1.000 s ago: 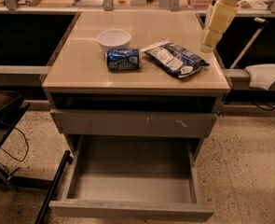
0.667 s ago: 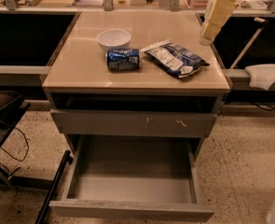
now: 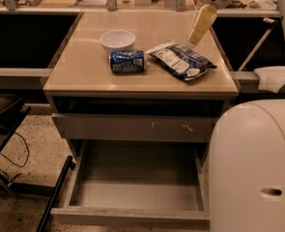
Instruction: Place blue chip bag into middle drawer
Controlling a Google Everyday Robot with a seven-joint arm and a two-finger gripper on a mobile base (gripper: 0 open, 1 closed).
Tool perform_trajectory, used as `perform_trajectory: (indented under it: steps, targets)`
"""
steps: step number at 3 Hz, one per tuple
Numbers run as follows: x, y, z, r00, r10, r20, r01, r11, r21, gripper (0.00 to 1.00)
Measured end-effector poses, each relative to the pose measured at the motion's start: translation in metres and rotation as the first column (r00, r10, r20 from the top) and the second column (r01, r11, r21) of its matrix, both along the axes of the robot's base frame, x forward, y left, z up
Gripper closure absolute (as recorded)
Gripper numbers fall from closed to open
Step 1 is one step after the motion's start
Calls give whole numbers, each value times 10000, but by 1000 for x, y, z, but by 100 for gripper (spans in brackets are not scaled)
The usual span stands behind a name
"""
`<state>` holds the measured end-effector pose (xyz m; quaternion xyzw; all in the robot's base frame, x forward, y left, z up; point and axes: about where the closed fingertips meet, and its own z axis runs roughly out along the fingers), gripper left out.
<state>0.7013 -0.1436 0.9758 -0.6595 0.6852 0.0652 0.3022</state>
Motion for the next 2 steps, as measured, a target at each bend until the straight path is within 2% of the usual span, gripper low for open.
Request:
perform_trajectory:
  steps: [1,2]
  targets:
    - [13,2,-8,9999,109,23,-110,9987,491,0]
    - [17,-9,-30,9992,-77,-395,105,9975,699,0]
